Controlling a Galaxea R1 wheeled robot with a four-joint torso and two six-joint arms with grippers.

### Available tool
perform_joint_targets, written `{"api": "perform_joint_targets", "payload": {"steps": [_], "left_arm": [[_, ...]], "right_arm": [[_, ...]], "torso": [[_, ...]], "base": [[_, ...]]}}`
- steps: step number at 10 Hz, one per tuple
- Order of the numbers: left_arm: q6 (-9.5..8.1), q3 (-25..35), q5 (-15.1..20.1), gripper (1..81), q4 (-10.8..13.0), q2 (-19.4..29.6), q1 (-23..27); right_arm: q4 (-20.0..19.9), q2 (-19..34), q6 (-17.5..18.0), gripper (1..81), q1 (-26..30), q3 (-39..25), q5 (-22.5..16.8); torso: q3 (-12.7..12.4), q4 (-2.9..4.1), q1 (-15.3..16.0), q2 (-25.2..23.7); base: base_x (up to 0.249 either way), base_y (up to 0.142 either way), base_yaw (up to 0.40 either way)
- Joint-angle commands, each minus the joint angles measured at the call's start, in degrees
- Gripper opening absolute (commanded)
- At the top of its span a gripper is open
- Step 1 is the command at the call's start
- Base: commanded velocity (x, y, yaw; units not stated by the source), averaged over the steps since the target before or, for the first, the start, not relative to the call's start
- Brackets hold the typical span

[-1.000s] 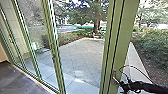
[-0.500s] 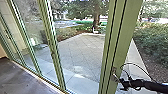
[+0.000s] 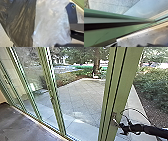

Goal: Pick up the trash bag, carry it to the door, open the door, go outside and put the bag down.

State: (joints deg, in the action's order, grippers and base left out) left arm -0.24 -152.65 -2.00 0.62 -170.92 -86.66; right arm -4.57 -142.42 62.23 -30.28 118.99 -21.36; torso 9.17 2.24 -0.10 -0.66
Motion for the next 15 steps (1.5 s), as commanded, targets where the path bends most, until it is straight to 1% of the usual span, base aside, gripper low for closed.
{"api": "perform_joint_targets", "payload": {"steps": [1,3,9,12,15], "left_arm": [[-0.02,0.07,3.67,1.0,-0.53,0.49,1.19],[-0.02,0.07,3.58,1.0,-0.27,0.67,0.66],[-0.02,0.07,3.58,1.0,-0.27,0.76,0.66],[-0.02,0.15,3.59,1.0,-0.36,0.84,0.66],[-0.02,0.15,3.59,1.0,-0.36,1.02,0.39]], "right_arm": [[4.13,-5.97,1.22,81.1,0.78,1.76,-13.45],[4.04,-6.06,1.22,81.1,2.02,2.11,-13.45],[3.96,-6.67,1.22,81.1,2.81,2.37,-13.27],[3.87,-7.11,1.31,81.1,2.98,2.46,-12.39],[3.87,-7.38,1.31,81.1,3.68,2.9,-12.3]], "torso": [[0.0,0.0,0.1,0.0],[0.02,0.0,0.1,0.02],[0.02,0.0,0.1,0.02],[0.02,0.0,0.1,-0.06],[0.0,-0.09,0.1,-0.15]], "base": [[0.0,0.0,0.0],[0.0,0.0,0.0],[0.0,0.0,0.0],[0.086,0.0,0.0],[0.096,0.0,0.0]]}}
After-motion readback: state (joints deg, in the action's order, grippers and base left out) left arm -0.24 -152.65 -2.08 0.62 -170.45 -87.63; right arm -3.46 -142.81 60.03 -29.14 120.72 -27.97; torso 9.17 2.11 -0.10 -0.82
